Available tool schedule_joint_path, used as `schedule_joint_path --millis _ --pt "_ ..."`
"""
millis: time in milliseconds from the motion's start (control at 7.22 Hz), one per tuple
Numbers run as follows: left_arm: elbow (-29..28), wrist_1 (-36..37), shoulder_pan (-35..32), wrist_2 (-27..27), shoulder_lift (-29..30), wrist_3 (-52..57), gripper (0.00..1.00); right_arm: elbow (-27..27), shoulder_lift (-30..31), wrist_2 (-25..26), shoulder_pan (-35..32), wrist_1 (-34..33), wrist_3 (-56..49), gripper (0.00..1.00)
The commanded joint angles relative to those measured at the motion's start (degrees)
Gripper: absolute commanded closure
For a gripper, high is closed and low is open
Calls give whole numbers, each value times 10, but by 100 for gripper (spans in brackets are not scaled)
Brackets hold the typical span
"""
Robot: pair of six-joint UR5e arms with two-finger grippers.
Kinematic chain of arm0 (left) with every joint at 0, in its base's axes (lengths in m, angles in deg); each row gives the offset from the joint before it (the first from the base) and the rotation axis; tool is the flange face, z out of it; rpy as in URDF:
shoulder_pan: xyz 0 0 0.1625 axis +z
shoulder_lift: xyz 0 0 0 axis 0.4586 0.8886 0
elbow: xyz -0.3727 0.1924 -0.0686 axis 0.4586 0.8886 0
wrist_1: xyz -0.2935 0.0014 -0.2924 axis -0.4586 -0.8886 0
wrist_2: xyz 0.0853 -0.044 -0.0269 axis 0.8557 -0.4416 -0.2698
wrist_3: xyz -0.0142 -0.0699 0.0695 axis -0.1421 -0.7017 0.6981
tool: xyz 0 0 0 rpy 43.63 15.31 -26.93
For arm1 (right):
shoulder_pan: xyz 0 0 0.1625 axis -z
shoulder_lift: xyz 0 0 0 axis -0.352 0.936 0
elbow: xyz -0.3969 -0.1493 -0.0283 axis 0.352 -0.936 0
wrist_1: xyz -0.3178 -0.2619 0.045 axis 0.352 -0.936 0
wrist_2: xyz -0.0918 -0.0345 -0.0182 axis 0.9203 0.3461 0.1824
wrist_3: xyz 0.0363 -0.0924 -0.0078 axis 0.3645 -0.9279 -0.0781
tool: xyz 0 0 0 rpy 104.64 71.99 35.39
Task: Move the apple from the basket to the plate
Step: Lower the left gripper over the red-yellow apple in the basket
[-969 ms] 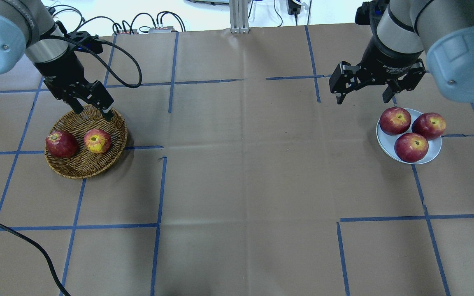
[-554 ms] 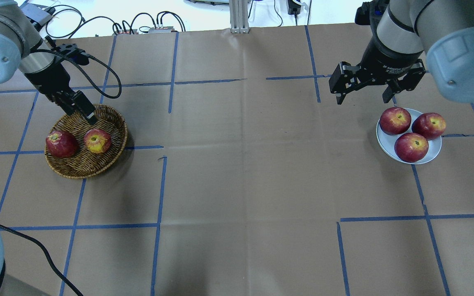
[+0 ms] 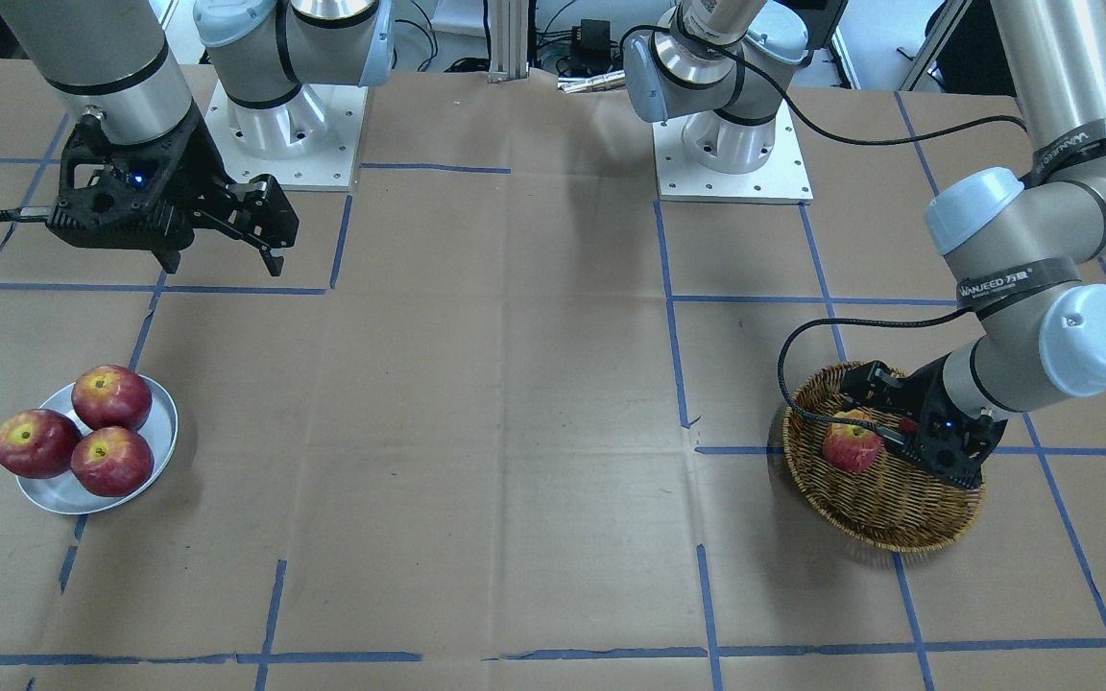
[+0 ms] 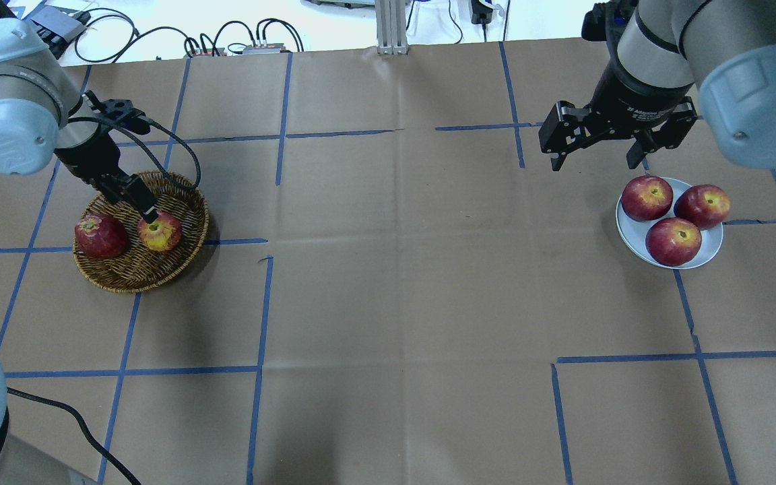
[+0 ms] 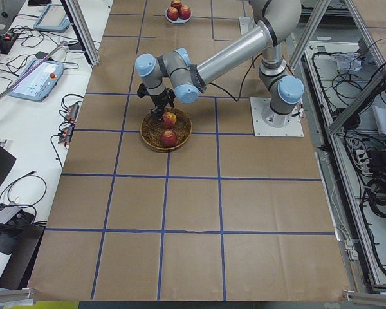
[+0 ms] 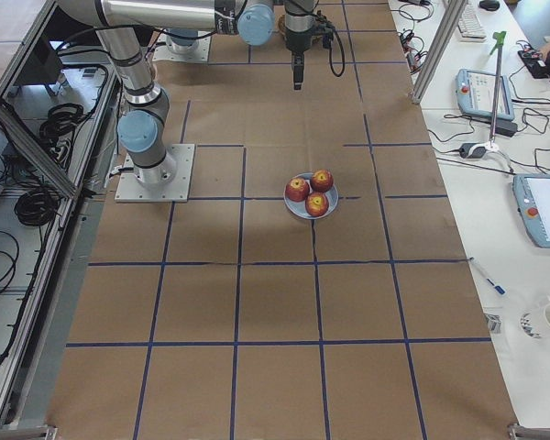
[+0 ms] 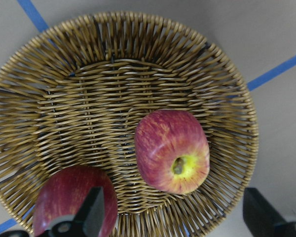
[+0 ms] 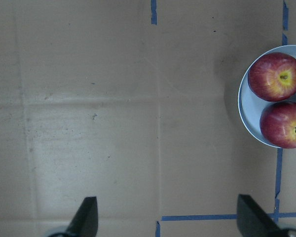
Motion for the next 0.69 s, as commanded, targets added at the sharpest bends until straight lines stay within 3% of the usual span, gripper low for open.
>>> schedule_joint_path --millis 0,554 --pt "8 3 -1 0 10 -1 1 0 0 0 -1 -1 0 0" --pt "28 42 -1 0 28 -2 2 0 0 -1 0 0 0 0"
